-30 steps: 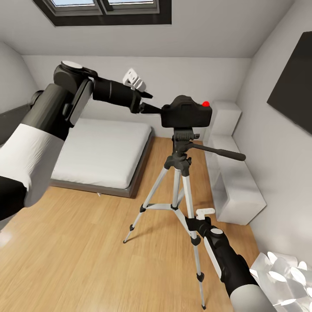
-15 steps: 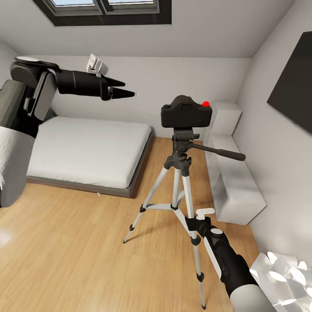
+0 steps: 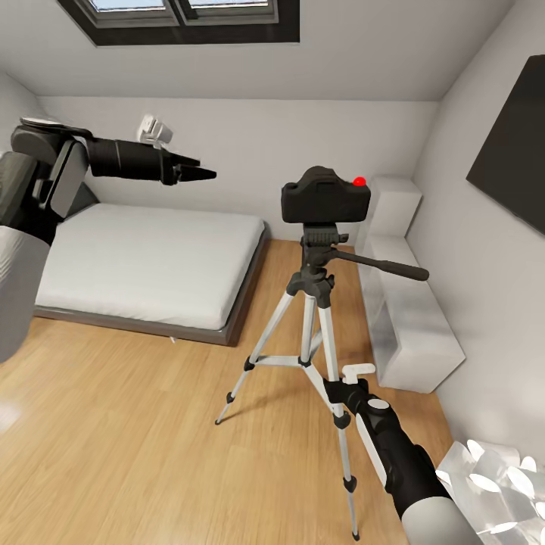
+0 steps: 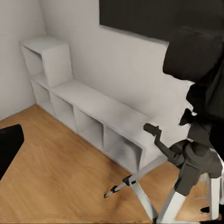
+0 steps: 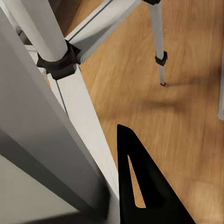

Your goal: Attach the digital camera to the camera tripod in the bedroom.

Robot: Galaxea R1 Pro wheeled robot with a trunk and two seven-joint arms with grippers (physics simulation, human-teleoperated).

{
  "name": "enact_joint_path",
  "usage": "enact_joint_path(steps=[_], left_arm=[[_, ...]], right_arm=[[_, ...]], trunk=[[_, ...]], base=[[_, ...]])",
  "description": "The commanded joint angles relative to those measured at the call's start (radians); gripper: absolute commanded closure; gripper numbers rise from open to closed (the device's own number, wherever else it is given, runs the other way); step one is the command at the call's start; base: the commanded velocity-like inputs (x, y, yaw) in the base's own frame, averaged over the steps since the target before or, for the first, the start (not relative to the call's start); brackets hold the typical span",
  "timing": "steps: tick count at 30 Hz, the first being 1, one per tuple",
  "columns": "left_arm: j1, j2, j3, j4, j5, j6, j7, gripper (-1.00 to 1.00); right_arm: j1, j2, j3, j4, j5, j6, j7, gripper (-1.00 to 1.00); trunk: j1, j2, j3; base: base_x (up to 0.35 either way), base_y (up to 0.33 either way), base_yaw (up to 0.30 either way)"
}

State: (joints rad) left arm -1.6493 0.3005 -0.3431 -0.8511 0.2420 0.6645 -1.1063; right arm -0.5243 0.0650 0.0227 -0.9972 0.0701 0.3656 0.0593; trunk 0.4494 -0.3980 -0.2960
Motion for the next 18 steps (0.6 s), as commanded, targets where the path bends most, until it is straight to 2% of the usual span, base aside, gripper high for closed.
enact_joint_path(steps=[1,5,6,10,11,16,17,18], left_arm=[[-0.002,0.002,-0.004,0.020,0.008,0.008,0.001,-1.00],[0.000,0.004,-0.005,0.119,0.007,0.005,0.001,-1.00],[0.000,0.004,-0.006,0.181,0.006,0.002,0.002,-1.00],[0.000,0.004,-0.006,0.321,0.005,-0.003,0.002,-1.00],[0.000,0.003,-0.007,0.397,0.003,-0.004,0.003,-1.00],[0.000,0.002,-0.008,0.591,-0.001,-0.019,0.008,-1.00],[0.000,0.002,-0.008,0.670,-0.003,-0.031,0.013,-1.00],[0.000,0.002,-0.008,0.706,-0.004,-0.038,0.017,-1.00]], right_arm=[[0.000,0.000,-0.001,-0.001,0.014,0.006,0.005,1.00],[0.000,0.000,-0.001,-0.001,0.014,0.006,0.005,1.00],[0.000,0.000,-0.001,-0.001,0.014,0.006,0.004,1.00],[0.000,0.000,-0.001,-0.001,0.014,0.006,0.004,1.00],[0.000,0.000,-0.001,-0.001,0.014,0.006,0.004,1.00],[0.000,0.000,-0.001,-0.001,0.014,0.006,0.004,1.00],[0.000,0.000,-0.001,-0.001,0.014,0.006,0.004,1.00],[0.000,0.000,-0.001,-0.001,0.014,0.006,0.004,1.00]], trunk=[[0.001,-0.002,-0.002],[0.001,-0.002,-0.002],[0.001,-0.002,-0.002],[0.001,-0.002,-0.002],[0.001,-0.002,-0.002],[0.001,-0.002,-0.002],[0.001,-0.002,-0.002],[0.001,-0.002,-0.002]], base=[[0.000,0.000,0.000],[0.000,0.000,0.000],[0.000,0.000,0.000],[0.000,0.000,0.000],[0.000,0.000,0.000],[0.000,0.000,0.000],[0.000,0.000,0.000],[0.000,0.000,0.000]])
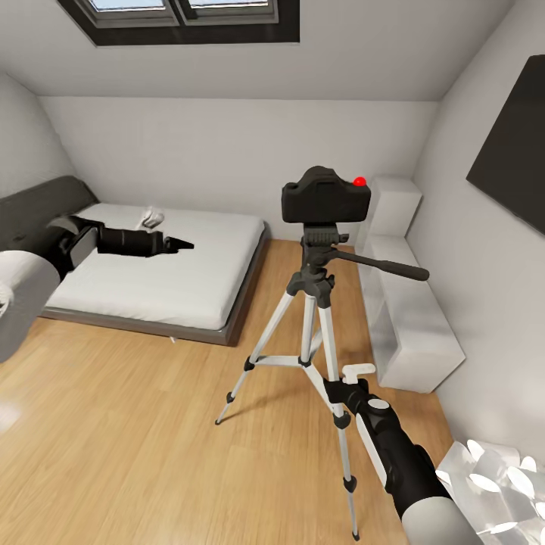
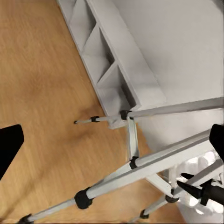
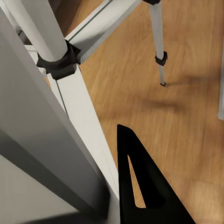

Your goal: Attach the digital camera to the camera tripod in the bedroom.

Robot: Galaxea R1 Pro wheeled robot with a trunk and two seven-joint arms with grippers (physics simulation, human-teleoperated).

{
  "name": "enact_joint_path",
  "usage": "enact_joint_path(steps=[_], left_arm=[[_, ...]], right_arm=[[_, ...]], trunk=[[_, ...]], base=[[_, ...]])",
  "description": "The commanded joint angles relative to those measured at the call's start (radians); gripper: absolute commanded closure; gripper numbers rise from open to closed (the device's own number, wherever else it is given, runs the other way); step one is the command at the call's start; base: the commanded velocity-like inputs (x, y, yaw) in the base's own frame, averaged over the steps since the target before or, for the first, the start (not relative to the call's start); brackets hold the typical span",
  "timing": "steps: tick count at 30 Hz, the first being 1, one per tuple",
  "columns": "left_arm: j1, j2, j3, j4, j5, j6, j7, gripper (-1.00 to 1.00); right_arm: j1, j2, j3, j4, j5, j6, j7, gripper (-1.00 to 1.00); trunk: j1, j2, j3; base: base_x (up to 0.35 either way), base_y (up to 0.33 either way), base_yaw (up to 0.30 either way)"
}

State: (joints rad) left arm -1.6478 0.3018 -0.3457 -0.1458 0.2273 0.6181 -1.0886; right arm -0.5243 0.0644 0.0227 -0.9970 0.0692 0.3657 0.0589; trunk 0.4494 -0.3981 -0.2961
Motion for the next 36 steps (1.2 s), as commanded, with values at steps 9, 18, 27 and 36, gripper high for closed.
enact_joint_path(steps=[9,18,27,36], left_arm=[[0.070,0.024,-0.006,0.127,-0.023,-0.036,0.118,-1.00],[0.375,0.054,-0.006,0.141,-0.025,-0.045,0.295,-1.00],[0.708,0.051,-0.006,0.143,-0.018,-0.057,0.328,-1.00],[0.968,0.029,-0.001,0.143,-0.003,-0.299,0.332,-1.00]], right_arm=[[0.000,0.001,-0.001,-0.002,0.015,0.006,0.005,1.00],[0.000,0.000,-0.001,-0.002,0.015,0.006,0.005,1.00],[0.000,0.000,0.000,-0.002,0.015,0.006,0.005,1.00],[0.000,0.001,0.000,-0.002,0.015,0.007,0.005,1.00]], trunk=[[0.001,-0.002,-0.002],[0.001,-0.002,-0.002],[0.001,-0.002,-0.002],[0.001,-0.002,-0.002]], base=[[0.000,0.000,0.000],[0.000,0.000,0.000],[0.000,0.000,0.000],[0.000,0.000,0.000]])
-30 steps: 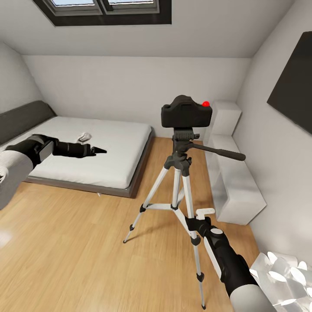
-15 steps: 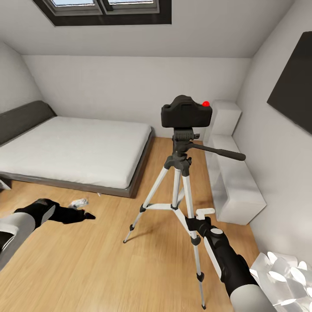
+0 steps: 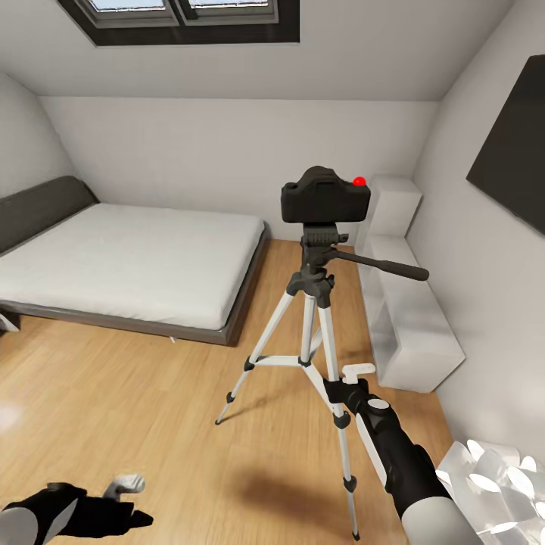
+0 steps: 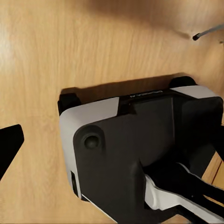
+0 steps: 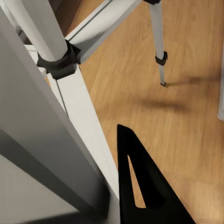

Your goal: Attach the digital camera to the camera tripod in the bedroom.

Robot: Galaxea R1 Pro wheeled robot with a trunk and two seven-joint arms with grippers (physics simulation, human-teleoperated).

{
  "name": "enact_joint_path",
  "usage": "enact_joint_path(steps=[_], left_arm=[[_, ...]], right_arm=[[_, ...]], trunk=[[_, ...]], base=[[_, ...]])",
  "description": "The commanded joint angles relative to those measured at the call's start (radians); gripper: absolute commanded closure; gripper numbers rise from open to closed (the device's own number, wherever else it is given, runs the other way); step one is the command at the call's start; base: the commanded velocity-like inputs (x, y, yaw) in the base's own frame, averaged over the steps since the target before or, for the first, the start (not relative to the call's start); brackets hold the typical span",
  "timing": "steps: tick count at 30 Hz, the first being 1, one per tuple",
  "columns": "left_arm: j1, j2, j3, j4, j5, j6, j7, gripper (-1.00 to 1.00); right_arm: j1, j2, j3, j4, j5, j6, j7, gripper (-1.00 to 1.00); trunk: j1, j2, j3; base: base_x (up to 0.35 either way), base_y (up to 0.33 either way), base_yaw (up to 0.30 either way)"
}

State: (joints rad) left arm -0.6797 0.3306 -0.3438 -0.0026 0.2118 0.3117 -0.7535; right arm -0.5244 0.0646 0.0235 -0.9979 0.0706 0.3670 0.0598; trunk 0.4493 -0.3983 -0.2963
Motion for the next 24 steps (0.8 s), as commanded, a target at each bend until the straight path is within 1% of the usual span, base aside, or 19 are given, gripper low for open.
enact_joint_path(steps=[1,2,3,6,8,9,10,16,17,20,22,23,24], left_arm=[[0.021,-0.002,-0.002,-0.001,0.018,-0.021,-0.002,-1.00],[0.043,-0.004,-0.001,0.000,0.025,-0.048,-0.001,-1.00],[0.082,-0.010,0.000,0.000,0.045,-0.096,0.004,-1.00],[0.133,-0.025,0.001,0.000,0.086,-0.147,0.025,-1.00],[0.160,-0.039,0.001,0.000,0.114,-0.171,0.053,-1.00],[0.183,-0.055,0.001,0.000,0.136,-0.187,0.096,-1.00],[0.193,-0.064,0.001,0.000,0.144,-0.194,0.123,-1.00],[0.238,-0.118,0.001,0.000,0.170,-0.241,0.328,-1.00],[0.247,-0.131,0.001,0.000,0.176,-0.262,0.397,-1.00],[0.255,-0.143,0.001,0.000,0.180,-0.282,0.488,-1.00],[0.258,-0.148,0.002,0.000,0.182,-0.289,0.537,-1.00],[0.260,-0.152,0.003,0.000,0.185,-0.294,0.574,-1.00],[0.261,-0.154,0.003,0.000,0.187,-0.295,0.589,-1.00]], right_arm=[[0.000,0.001,-0.001,-0.001,0.014,0.006,0.005,1.00],[0.000,0.001,-0.001,-0.001,0.014,0.006,0.005,1.00],[0.000,0.001,-0.001,-0.001,0.014,0.006,0.005,1.00],[0.000,0.001,-0.001,-0.001,0.014,0.006,0.005,1.00],[0.000,0.001,0.000,-0.001,0.014,0.006,0.005,1.00],[0.000,0.001,0.000,-0.001,0.014,0.006,0.005,1.00],[0.000,0.001,0.000,-0.001,0.014,0.006,0.005,1.00],[0.000,0.001,0.000,-0.001,0.014,0.006,0.005,1.00],[0.000,0.001,0.000,-0.001,0.014,0.007,0.005,1.00],[0.000,0.001,-0.001,-0.001,0.014,0.007,0.005,1.00],[0.000,0.000,-0.001,-0.001,0.014,0.008,0.005,1.00],[0.000,0.000,-0.001,-0.001,0.014,0.010,0.005,1.00],[0.000,0.000,-0.001,-0.001,0.014,0.010,0.005,1.00]], trunk=[[0.001,-0.002,-0.002],[0.001,-0.002,-0.002],[0.001,-0.002,-0.002],[0.001,-0.002,-0.002],[0.001,-0.002,-0.002],[0.001,-0.002,-0.002],[0.001,-0.002,-0.002],[0.001,-0.002,-0.002],[0.001,-0.002,-0.002],[0.001,-0.002,-0.002],[0.001,-0.002,-0.002],[0.001,-0.002,-0.002],[0.001,-0.002,-0.002]], base=[[0.000,0.000,0.000],[0.000,0.000,0.000],[0.000,0.000,0.000],[0.000,0.000,0.000],[0.000,0.000,0.000],[0.000,0.000,0.000],[0.000,0.000,0.000],[0.000,0.000,0.000],[0.000,0.000,0.000],[0.000,0.000,0.000],[0.000,0.000,0.000],[0.000,0.000,0.000],[0.000,0.000,0.000]])
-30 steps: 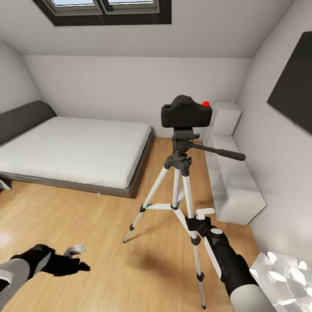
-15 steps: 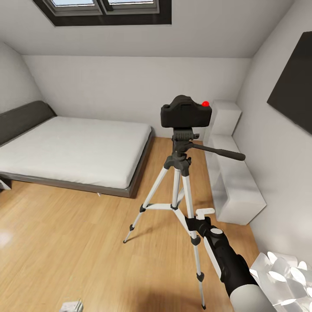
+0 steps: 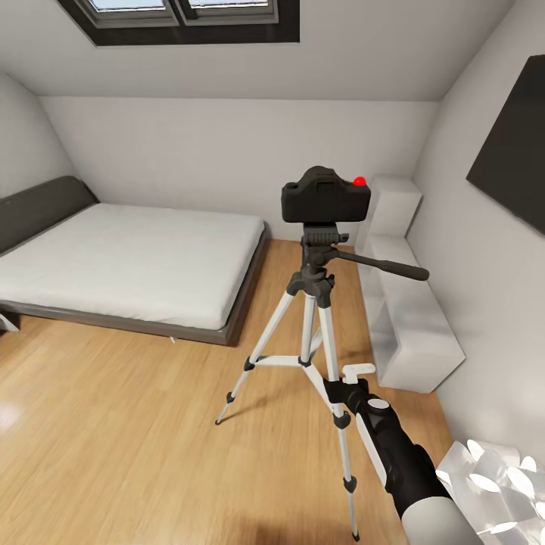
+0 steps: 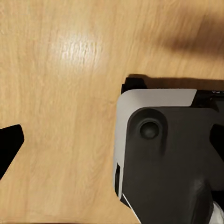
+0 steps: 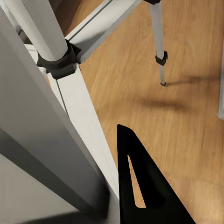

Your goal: Attach the digital camera to the camera tripod in the bedroom.

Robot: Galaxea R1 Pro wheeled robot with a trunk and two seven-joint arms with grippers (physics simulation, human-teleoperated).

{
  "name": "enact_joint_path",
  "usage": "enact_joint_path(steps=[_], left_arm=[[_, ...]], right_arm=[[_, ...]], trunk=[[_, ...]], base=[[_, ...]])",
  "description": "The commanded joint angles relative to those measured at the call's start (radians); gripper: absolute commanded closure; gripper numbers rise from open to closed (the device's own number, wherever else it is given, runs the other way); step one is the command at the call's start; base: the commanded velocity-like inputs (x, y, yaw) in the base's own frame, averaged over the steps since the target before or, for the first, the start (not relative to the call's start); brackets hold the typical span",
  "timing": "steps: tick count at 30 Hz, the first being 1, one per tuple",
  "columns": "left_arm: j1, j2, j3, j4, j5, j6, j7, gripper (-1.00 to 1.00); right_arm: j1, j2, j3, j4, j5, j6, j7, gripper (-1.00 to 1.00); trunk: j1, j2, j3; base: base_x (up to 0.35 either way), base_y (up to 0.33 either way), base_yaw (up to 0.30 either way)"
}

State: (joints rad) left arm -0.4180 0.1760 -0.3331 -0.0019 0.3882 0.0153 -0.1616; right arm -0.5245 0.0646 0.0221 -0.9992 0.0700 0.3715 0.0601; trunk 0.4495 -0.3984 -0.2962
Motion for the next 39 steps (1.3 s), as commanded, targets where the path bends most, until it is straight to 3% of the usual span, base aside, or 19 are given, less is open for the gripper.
enact_joint_path(steps=[1,14,30,31,39], left_arm=[[0.000,-0.004,-0.008,0.000,0.016,0.000,0.018,-1.00],[0.006,-0.010,-0.006,0.000,0.099,0.042,0.057,-1.00],[0.007,-0.014,-0.006,0.000,0.109,0.049,0.059,-1.00],[0.007,-0.014,-0.006,0.000,0.109,0.049,0.059,-1.00],[0.007,-0.015,-0.006,0.000,0.110,0.049,0.059,-1.00]], right_arm=[[0.000,0.000,0.000,0.001,0.014,0.006,0.004,1.00],[0.000,0.000,0.000,0.001,0.014,0.008,0.004,1.00],[0.000,0.000,-0.001,0.001,0.014,0.008,0.005,1.00],[0.000,0.000,-0.001,0.001,0.013,0.007,0.005,-1.00],[0.000,-0.001,-0.001,0.001,0.013,0.008,0.005,-1.00]], trunk=[[0.001,-0.002,-0.002],[0.001,-0.002,-0.002],[0.001,-0.002,-0.002],[0.001,-0.002,-0.002],[0.001,-0.002,-0.002]], base=[[0.000,0.000,0.000],[0.000,0.000,0.000],[0.000,0.000,0.000],[0.000,0.000,0.000],[0.000,0.000,0.000]])
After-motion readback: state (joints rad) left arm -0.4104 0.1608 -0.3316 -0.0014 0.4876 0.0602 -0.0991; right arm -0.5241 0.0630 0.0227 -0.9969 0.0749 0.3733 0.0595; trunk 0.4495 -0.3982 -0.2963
